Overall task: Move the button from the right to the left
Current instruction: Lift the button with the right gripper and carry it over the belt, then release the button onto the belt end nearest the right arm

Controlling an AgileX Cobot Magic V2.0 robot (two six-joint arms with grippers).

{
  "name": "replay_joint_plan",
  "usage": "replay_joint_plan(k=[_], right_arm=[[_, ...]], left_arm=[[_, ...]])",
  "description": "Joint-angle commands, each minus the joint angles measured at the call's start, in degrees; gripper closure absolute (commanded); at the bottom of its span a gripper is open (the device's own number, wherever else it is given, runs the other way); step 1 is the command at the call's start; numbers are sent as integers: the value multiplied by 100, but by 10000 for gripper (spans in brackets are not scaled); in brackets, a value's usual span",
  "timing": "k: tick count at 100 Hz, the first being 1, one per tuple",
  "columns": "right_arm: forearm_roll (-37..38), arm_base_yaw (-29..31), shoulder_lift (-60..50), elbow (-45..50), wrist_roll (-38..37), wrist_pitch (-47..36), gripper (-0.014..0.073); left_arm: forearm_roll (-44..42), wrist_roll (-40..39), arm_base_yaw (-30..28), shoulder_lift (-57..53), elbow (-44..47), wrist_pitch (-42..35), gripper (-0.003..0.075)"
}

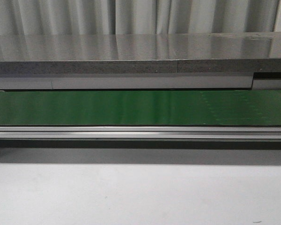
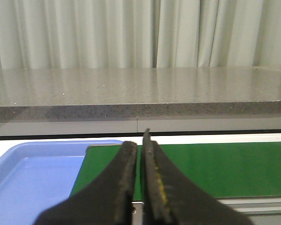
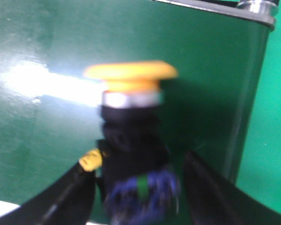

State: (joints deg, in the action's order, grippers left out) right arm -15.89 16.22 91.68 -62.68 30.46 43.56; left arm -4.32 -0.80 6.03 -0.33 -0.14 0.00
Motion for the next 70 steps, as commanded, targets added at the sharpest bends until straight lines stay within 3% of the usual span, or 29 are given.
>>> replay_joint_plan(k=[1, 38, 70], right_arm=[[-36, 5, -251, -122, -1, -110, 113], [-146, -15, -389, -129, 53, -232, 94], [-454, -472, -1105, -98, 361, -924, 94]], left_arm=[[12, -57, 52, -199, 241, -469, 715], [12, -57, 52, -199, 241, -469, 715], [12, -57, 52, -199, 241, -469, 715]])
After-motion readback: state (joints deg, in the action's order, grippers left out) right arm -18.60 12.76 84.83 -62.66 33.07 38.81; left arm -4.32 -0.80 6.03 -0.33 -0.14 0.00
